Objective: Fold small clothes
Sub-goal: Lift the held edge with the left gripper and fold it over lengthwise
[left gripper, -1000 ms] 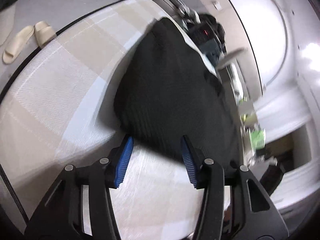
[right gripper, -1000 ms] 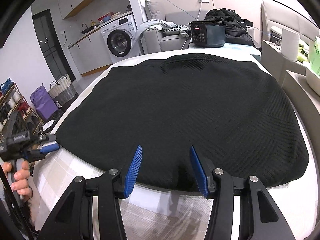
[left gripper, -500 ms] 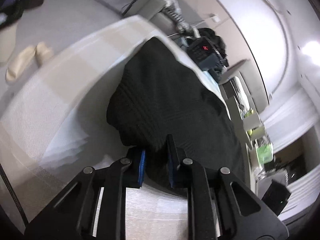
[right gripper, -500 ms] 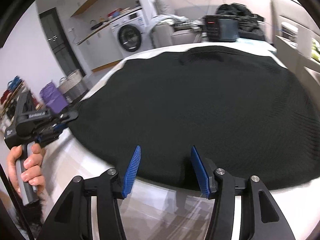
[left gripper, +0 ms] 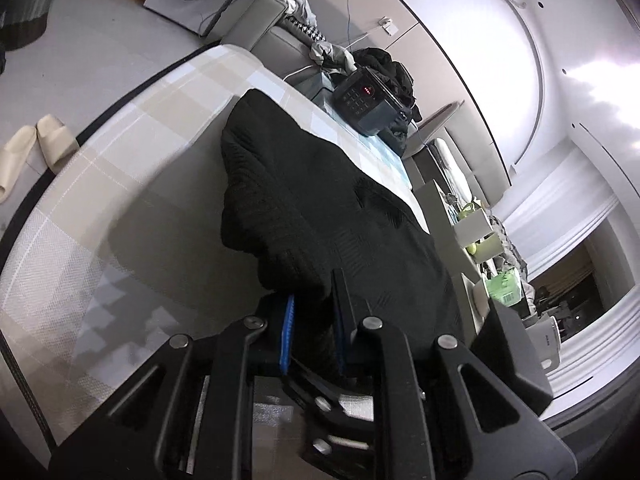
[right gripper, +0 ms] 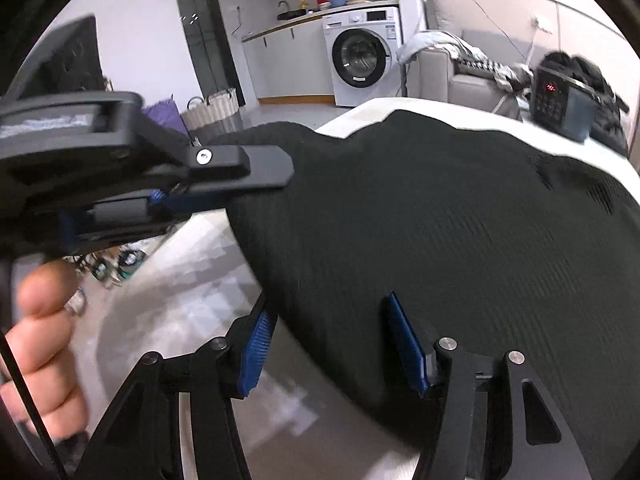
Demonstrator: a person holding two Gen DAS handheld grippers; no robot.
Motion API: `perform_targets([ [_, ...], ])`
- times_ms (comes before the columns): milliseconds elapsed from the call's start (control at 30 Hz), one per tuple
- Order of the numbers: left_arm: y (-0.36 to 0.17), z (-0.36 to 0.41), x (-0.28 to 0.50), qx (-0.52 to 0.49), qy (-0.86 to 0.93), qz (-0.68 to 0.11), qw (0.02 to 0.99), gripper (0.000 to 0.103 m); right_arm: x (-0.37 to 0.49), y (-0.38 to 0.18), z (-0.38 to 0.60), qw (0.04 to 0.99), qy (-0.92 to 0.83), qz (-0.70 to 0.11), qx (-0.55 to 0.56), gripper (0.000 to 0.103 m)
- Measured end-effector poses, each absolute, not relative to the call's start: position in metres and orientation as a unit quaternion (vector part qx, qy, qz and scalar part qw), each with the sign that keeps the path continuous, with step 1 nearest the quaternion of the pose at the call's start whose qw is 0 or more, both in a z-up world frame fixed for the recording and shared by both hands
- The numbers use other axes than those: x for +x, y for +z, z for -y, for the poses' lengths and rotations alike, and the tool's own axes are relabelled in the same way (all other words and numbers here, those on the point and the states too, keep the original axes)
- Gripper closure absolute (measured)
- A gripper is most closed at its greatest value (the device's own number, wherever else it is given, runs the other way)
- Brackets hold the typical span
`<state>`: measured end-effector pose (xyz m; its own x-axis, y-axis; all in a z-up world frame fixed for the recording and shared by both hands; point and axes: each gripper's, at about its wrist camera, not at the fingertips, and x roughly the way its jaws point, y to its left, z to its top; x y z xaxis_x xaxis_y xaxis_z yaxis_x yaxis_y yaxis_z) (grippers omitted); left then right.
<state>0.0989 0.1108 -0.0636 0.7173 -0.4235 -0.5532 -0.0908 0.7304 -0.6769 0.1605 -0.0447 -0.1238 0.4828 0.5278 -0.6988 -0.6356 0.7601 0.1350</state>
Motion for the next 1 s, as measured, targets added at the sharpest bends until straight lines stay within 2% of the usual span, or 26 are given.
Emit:
perform_targets([
  [33, -0.065, -0.112, 0.099, -0.354, -0.098, -0.366, 0.855, 0.091, 0.163, -0.124, 0.039, 0.860, 0.335, -0.376, -0.082, 0.046],
  [100, -0.067, -0.115, 0.097, -0.352, -0.095, -0.375, 0.852, 0.090, 0.168, -0.122, 0.028, 0.865, 0.328, -0.365, -0.102, 0.078],
  [167, -0.070, -0.119, 0.094, -0.351, -0.087, -0.387, 0.848, 0.087, 0.173, -0.119, 0.029, 0.866, 0.326, -0.367, -0.093, 0.086],
  [267, -0.070, -0.132, 0.080, -0.353, -0.082, -0.380, 0.851, 0.054, 0.189, -0.115, 0.051, 0.863, 0.331, -0.381, -0.007, 0.089],
  [300, -0.068, -0.138, 0.074, -0.352, -0.074, -0.367, 0.858, 0.036, 0.193, -0.113, 0.059, 0.860, 0.334, -0.386, 0.020, 0.089],
  [333, -0.068, -0.141, 0.070, -0.355, -0.079, -0.357, 0.860, 0.026, 0.199, -0.113, 0.067, 0.853, 0.342, -0.390, 0.051, 0.089],
  [400, -0.072, -0.151, 0.070, -0.378, -0.106, -0.347, 0.852, 0.024, 0.202, -0.109, 0.074, 0.851, 0.344, -0.391, 0.071, 0.089],
  [633, -0.093, -0.174, 0.116, -0.456, -0.156, -0.358, 0.800, 0.023, 0.190, -0.108, 0.059, 0.852, 0.352, -0.388, 0.030, 0.089],
  [800, -0.118, -0.158, 0.164, -0.456, -0.175, -0.440, 0.754, 0.023, 0.182, -0.106, 0.058, 0.851, 0.358, -0.383, 0.020, 0.089],
  [867, -0.128, -0.152, 0.176, -0.458, -0.175, -0.466, 0.736, 0.037, 0.178, -0.103, 0.058, 0.852, 0.365, -0.376, 0.012, 0.089],
  [933, -0.133, -0.149, 0.182, -0.462, -0.174, -0.473, 0.730, 0.065, 0.175, -0.101, 0.059, 0.849, 0.371, -0.376, 0.014, 0.089],
  [1000, -0.128, -0.147, 0.185, -0.451, -0.167, -0.463, 0.744, 0.082, 0.176, -0.102, 0.061, 0.846, 0.376, -0.379, 0.019, 0.089],
])
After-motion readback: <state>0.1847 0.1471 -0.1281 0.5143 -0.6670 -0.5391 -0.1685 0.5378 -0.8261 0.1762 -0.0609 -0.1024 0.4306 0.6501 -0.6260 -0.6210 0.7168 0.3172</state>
